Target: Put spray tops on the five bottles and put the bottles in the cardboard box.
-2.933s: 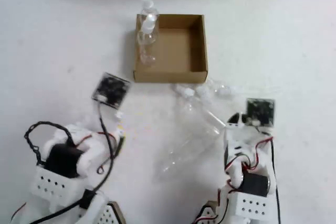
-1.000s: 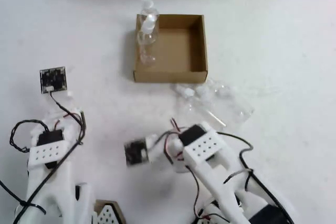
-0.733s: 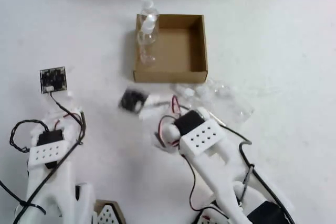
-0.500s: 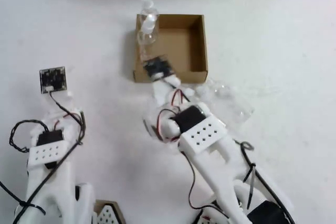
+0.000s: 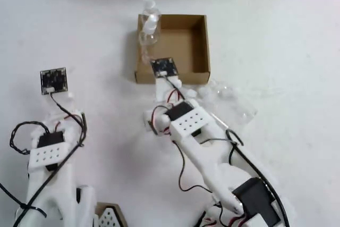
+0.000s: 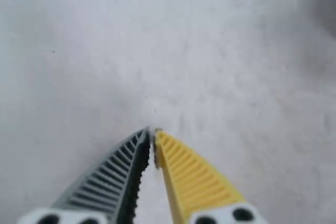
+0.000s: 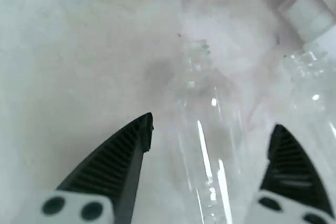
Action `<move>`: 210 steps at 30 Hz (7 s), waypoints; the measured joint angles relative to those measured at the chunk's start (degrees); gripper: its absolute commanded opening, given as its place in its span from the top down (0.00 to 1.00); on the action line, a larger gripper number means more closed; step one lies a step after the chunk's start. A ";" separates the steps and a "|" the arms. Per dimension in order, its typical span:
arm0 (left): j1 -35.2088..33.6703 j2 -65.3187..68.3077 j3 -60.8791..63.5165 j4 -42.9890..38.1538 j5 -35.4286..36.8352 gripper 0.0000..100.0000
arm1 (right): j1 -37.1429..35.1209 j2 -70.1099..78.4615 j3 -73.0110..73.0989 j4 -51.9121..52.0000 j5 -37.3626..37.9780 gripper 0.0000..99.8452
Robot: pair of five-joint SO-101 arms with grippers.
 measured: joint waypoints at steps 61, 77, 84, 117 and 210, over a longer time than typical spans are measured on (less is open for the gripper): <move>47.91 23.12 -25.85 6.42 44.66 0.82 | 41.67 -0.18 -3.34 13.45 21.19 0.93; 45.89 39.38 -36.57 12.75 47.82 0.71 | 41.58 -0.18 -3.34 13.27 23.56 0.93; 46.07 39.47 -36.40 17.14 46.24 0.71 | 41.58 -0.18 -3.16 13.27 23.65 0.93; 42.55 59.96 -60.31 38.86 41.93 0.71 | 41.58 -0.18 -3.16 13.27 23.91 0.93; 34.81 68.66 -71.30 46.95 23.47 0.65 | 41.58 -0.18 -3.16 13.27 24.00 0.93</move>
